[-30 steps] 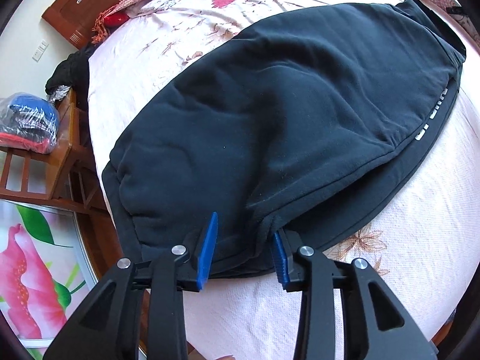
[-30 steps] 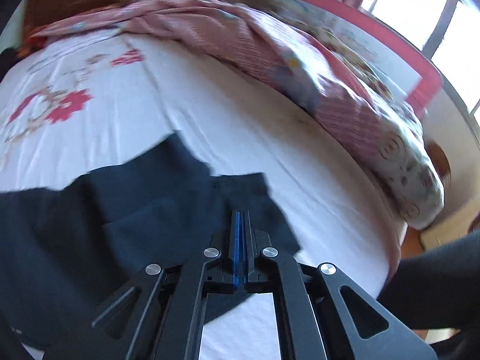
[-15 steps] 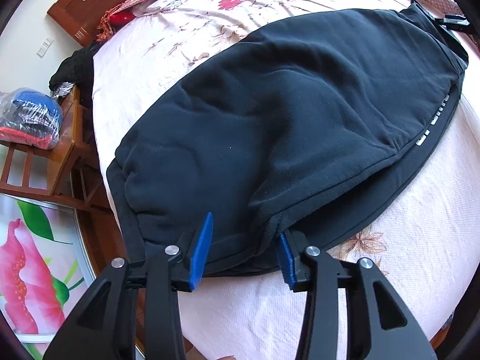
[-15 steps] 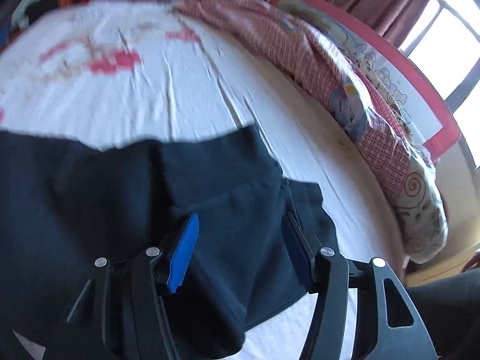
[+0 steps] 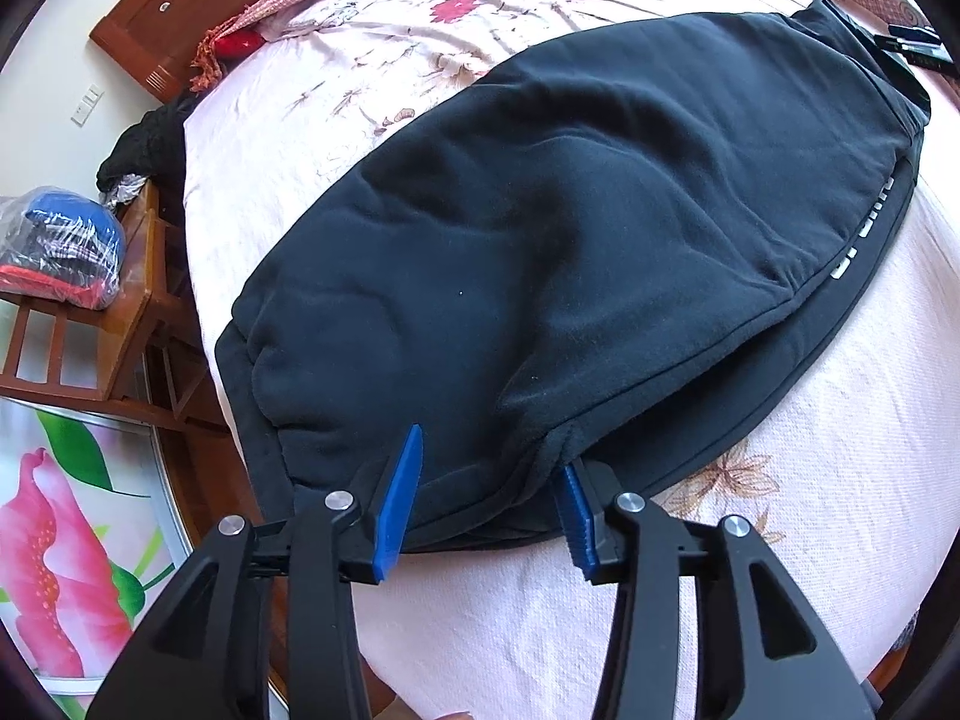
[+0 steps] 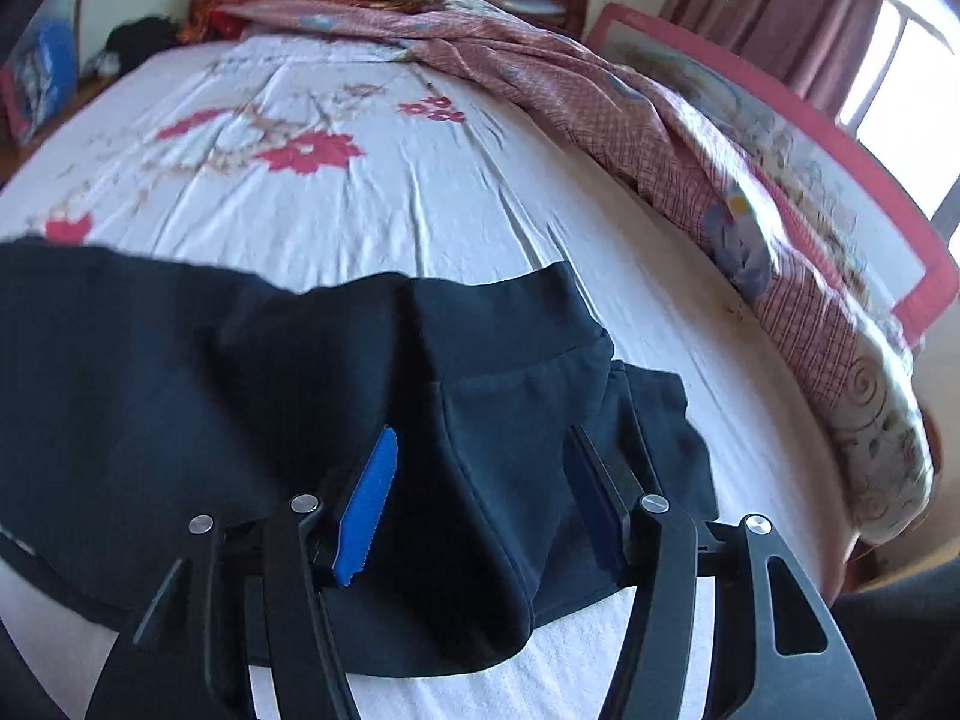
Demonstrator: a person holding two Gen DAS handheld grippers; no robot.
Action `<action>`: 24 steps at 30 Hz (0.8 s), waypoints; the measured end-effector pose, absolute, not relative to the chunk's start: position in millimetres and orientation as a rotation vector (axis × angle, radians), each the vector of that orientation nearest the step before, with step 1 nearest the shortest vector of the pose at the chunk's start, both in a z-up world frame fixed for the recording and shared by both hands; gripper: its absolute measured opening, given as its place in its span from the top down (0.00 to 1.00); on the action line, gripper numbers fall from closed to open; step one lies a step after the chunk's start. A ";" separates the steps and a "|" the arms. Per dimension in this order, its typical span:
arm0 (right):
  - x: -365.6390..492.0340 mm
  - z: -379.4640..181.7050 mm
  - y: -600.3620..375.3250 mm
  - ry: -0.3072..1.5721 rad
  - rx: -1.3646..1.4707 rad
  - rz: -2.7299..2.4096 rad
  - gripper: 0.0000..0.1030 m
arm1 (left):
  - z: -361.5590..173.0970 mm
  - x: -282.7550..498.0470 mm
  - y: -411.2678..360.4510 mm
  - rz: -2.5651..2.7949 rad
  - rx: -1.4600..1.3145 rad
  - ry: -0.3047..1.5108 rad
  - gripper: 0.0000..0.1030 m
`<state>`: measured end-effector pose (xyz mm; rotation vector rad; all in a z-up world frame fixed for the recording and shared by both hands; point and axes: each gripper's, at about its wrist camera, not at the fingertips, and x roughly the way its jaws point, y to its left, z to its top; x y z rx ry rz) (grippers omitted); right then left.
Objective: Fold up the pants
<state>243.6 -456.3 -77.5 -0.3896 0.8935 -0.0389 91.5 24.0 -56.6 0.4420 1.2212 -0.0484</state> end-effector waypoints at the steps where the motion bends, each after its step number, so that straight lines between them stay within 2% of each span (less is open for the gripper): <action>1: 240.3 -80.6 -448.9 0.874 -0.449 -0.049 0.44 | -56.6 91.8 24.8 -0.049 0.440 1.221 0.57; 7: 239.9 -118.3 -427.9 0.820 -0.784 -0.204 0.45 | -56.0 93.3 27.3 -0.046 0.437 1.218 0.54; 10: 252.3 -128.4 -435.9 0.857 -0.782 -0.250 0.45 | -56.3 93.5 26.0 -0.042 0.438 1.219 0.54; 11: 257.9 -131.0 -438.9 0.876 -0.768 -0.252 0.48 | -56.5 93.4 25.6 -0.040 0.440 1.221 0.54; 12: 261.4 -131.9 -440.6 0.893 -0.755 -0.243 0.70 | -56.4 93.3 25.0 -0.038 0.444 1.220 0.54; 13: 265.3 -130.5 -442.0 0.919 -0.719 -0.209 0.85 | -56.0 93.3 24.9 -0.036 0.444 1.220 0.54; 15: 266.7 -124.2 -444.7 0.924 -0.678 -0.200 0.92 | -55.2 92.3 25.5 -0.035 0.440 1.222 0.53; 17: 268.5 -113.0 -456.0 0.935 -0.572 -0.199 0.94 | -54.7 91.3 26.1 -0.031 0.443 1.220 0.51; 24: 266.9 -69.9 -552.3 0.934 0.076 -0.154 0.94 | -56.0 88.3 25.8 -0.024 0.436 1.225 0.51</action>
